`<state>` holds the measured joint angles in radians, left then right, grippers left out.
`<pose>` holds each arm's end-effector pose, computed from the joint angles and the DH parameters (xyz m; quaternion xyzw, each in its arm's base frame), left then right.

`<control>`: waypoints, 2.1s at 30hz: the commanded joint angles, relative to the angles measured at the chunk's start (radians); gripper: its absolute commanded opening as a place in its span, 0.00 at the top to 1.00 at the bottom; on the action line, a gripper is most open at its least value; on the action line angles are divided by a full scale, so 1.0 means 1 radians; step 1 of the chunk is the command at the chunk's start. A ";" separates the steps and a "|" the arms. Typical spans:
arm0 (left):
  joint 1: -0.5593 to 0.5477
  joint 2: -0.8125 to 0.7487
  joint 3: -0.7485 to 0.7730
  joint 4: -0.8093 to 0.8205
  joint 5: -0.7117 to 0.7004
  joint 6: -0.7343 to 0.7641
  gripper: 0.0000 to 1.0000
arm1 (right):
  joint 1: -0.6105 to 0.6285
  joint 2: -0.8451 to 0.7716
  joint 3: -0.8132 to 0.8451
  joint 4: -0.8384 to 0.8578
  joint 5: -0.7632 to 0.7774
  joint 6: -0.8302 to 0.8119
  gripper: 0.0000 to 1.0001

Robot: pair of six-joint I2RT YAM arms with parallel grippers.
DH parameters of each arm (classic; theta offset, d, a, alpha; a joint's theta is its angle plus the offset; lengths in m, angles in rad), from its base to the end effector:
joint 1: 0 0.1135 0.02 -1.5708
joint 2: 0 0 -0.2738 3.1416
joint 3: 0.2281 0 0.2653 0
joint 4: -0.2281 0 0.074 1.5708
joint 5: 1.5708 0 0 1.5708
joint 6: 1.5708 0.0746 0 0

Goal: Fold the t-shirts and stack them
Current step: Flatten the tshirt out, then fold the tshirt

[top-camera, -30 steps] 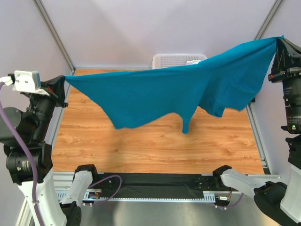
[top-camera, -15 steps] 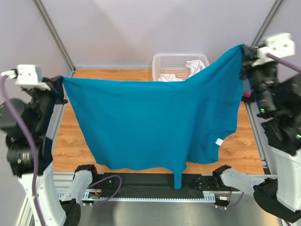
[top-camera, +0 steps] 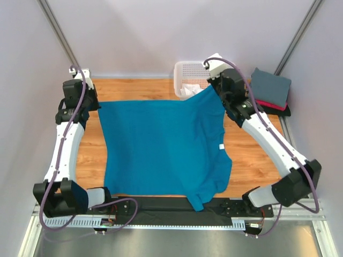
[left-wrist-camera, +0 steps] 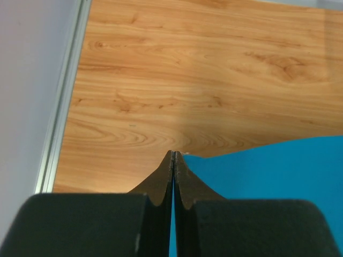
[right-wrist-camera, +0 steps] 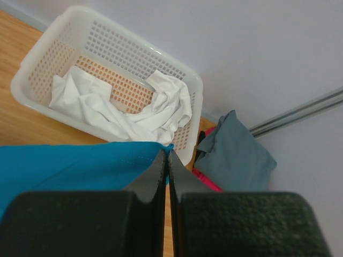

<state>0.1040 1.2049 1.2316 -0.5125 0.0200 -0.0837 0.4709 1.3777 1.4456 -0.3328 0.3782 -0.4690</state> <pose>0.3086 0.0307 0.3667 -0.0751 0.8531 -0.0033 0.5163 0.3329 0.1386 0.4221 -0.2515 0.7473 -0.1487 0.5968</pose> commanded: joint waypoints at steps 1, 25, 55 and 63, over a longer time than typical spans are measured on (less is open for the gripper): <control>-0.001 0.060 0.045 0.166 -0.009 0.015 1.00 | -0.008 0.078 -0.017 0.225 0.034 -0.016 1.00; -0.029 0.545 0.174 0.393 -0.026 0.220 1.00 | -0.081 0.391 0.081 0.405 -0.045 0.007 1.00; -0.027 0.512 -0.110 0.805 -0.063 0.446 1.00 | -0.045 0.118 -0.249 0.376 -0.035 0.093 1.00; -0.027 0.452 -0.188 0.838 -0.058 0.493 1.00 | -0.012 0.100 -0.312 0.347 0.010 0.109 0.99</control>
<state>0.0753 1.7126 1.0389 0.2596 -0.0505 0.3584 0.4473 1.5185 1.1534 -0.0017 0.3508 -0.3923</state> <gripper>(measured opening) 0.003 0.007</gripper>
